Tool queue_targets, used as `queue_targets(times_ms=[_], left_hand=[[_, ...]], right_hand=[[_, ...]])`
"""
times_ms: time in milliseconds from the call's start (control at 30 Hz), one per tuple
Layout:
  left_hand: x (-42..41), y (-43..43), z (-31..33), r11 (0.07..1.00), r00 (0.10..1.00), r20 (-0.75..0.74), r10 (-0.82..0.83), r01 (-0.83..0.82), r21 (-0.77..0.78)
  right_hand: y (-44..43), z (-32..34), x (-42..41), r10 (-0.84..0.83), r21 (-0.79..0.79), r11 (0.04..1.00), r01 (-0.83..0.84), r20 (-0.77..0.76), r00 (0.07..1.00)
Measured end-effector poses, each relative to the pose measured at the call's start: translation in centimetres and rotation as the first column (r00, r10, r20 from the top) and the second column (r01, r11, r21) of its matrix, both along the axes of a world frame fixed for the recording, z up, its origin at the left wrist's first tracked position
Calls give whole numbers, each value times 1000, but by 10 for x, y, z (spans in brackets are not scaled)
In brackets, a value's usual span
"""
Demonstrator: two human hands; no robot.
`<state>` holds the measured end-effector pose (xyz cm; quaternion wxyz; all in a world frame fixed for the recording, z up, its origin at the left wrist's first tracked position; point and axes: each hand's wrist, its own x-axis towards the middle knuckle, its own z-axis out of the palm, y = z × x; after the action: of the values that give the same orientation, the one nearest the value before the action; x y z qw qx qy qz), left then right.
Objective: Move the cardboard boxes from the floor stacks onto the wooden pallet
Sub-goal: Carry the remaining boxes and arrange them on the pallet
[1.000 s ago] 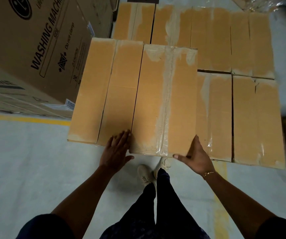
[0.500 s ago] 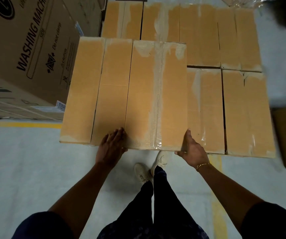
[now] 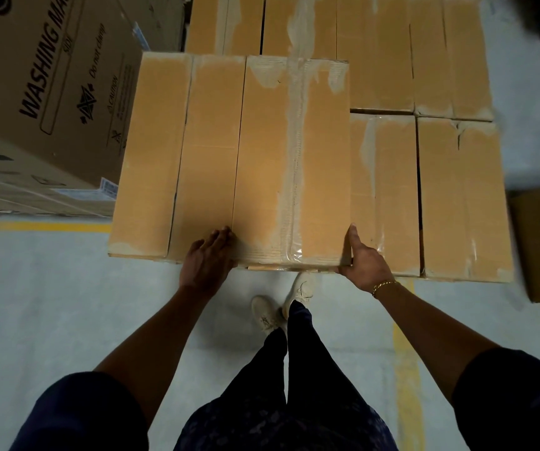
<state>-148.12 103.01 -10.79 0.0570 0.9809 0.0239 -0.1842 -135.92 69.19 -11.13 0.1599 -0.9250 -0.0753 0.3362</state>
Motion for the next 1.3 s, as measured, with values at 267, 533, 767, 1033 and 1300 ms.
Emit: queue_targets(times_ms=[267, 533, 767, 1033, 1300], left_hand=[[4, -4, 3, 1000, 1000, 15, 1, -2, 7], [-5, -2, 4, 999, 995, 101, 27, -23, -36], [-9, 0, -1, 996, 993, 105, 52, -43, -83], [-11, -3, -2, 995, 986, 157, 63, -50, -88], [-15, -4, -4, 995, 986, 166, 33, -17, -94]], right_hand=[[1, -2, 5, 4, -15, 1000, -3, 20, 1000], [1, -2, 1, 9, -17, 1000, -8, 32, 999], [-1, -7, -2, -11, 0, 1000, 11, 33, 999], [-9, -11, -3, -17, 67, 998, 15, 27, 999], [-14, -12, -6, -20, 110, 994, 17, 29, 999]])
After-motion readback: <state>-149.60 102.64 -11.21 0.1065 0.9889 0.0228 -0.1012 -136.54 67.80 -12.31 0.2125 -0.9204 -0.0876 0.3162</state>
